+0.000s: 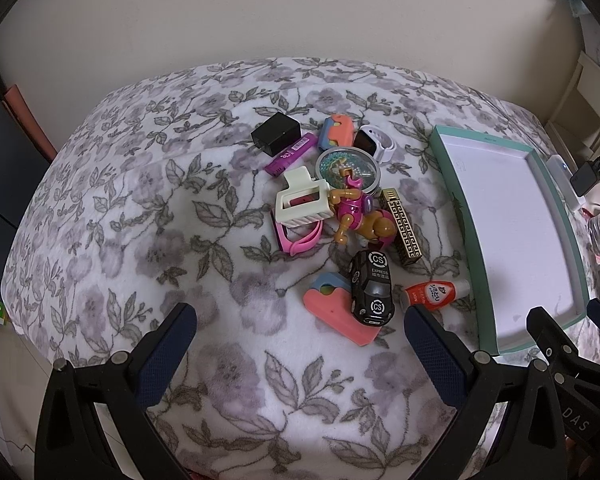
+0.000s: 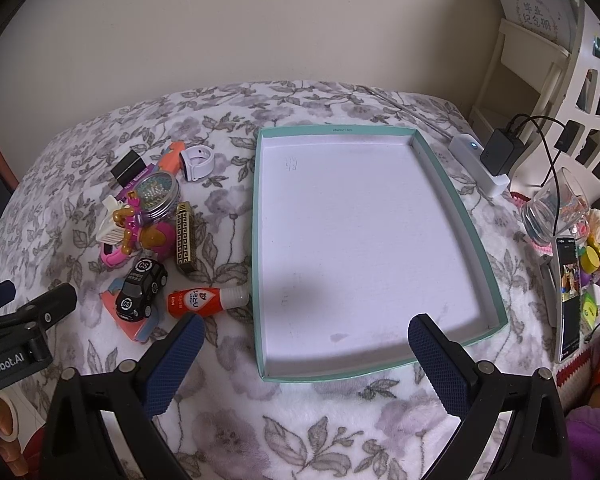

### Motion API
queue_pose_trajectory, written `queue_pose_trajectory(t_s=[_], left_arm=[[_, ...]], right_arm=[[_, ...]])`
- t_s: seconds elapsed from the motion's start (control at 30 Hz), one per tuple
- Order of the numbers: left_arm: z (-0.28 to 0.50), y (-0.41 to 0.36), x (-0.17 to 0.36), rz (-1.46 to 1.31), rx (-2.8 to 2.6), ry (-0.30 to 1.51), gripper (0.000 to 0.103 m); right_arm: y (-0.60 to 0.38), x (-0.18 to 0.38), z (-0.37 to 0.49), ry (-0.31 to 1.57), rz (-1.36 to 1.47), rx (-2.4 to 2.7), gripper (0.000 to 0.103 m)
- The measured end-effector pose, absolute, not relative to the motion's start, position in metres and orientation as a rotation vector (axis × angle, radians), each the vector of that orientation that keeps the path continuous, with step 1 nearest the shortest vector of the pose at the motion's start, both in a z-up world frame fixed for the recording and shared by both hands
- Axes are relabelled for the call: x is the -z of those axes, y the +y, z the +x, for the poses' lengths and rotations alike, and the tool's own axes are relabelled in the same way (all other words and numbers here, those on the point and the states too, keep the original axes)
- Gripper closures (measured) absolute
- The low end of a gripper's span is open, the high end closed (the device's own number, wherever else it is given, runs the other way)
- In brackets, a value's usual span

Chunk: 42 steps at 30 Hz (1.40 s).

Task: Organize rigid objects

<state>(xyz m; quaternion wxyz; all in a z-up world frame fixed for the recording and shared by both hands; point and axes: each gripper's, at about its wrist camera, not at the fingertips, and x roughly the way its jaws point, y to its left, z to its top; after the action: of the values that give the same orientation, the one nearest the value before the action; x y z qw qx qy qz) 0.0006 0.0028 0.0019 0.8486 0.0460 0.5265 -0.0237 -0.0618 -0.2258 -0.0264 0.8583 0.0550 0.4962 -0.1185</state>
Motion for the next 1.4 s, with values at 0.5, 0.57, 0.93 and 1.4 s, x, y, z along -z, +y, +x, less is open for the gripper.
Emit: queue_pose_trajectory(t_s=[0.5, 0.57, 0.93, 1.4], left_arm=[[0.007, 0.005, 0.007, 0.107, 0.026, 1.147, 0.0], [0.018, 0.006, 0.006, 0.086, 0.011, 1.167, 0.0], [0.071, -0.009, 0.017, 0.014, -0.096, 1.259, 0.0], [0.071, 0.023, 0.058, -0.019, -0.178, 1.362, 0.0]], right_arm=[[-0.226, 0.019, -0.054, 1.05, 0.11, 0.241, 0.0], [-0.227, 0.014, -0.048, 1.046, 0.11, 0.23, 0.0], [-0.224, 0.016, 0.01, 1.102, 0.134, 0.191, 0.0], [-0.195, 0.054, 0.029, 1.175, 0.133, 0.062, 0.005]])
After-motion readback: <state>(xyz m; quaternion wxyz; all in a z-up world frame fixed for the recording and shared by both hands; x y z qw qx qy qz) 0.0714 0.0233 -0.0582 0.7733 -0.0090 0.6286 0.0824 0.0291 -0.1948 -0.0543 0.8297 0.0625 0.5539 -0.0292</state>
